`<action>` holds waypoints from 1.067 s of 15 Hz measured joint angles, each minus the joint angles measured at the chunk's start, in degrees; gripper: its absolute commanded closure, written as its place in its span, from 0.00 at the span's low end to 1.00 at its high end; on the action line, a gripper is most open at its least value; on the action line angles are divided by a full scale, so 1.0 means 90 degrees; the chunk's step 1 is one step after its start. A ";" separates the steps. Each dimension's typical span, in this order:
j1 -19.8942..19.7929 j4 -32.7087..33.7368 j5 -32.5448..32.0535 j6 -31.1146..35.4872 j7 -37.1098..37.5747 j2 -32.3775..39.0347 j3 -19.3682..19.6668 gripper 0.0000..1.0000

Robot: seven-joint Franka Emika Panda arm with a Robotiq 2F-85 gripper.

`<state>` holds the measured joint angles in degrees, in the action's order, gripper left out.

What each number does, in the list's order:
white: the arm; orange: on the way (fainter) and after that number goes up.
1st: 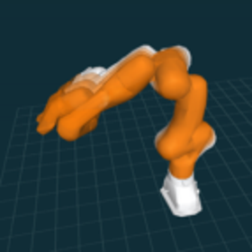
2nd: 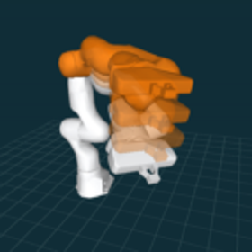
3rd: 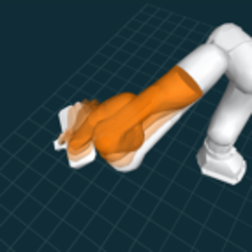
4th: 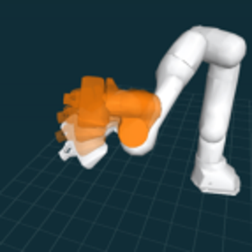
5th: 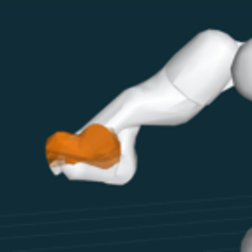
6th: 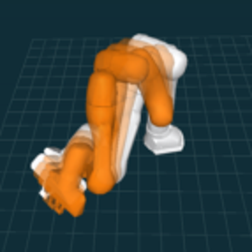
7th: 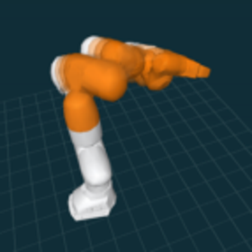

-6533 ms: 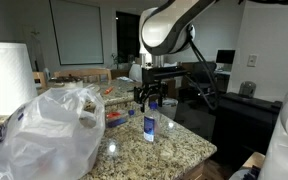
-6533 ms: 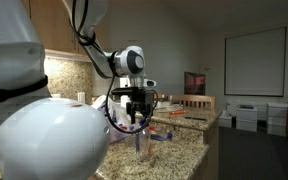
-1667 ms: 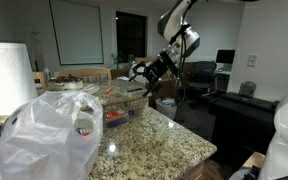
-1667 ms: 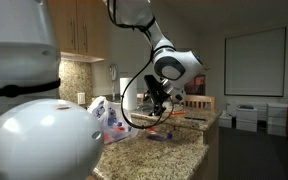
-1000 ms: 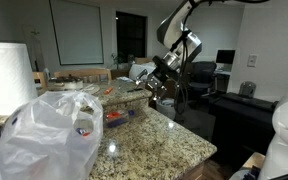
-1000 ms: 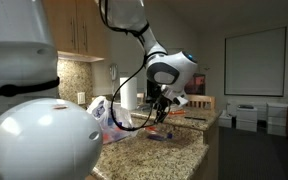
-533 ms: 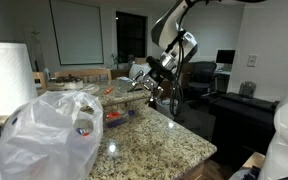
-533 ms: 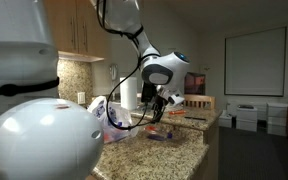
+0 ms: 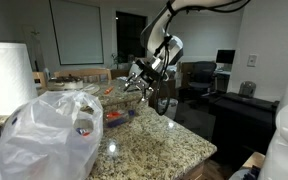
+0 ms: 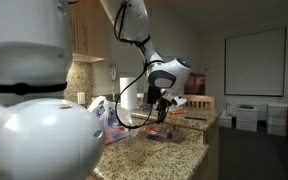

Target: Put five plastic bottles inside the white plastic bag

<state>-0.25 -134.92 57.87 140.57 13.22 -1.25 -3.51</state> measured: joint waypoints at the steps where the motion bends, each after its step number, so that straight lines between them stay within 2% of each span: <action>1: 0.0000 0.0111 -0.0093 0.0083 0.0117 0.0153 0.0008 0.00; 9: 0.0006 0.0240 -0.0253 0.0207 0.0264 0.0450 0.0061 0.00; 16: 0.0002 0.0910 -0.0253 0.0190 0.0539 0.1563 0.0359 0.00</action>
<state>-0.24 -126.73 55.59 142.28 18.07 12.82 -0.29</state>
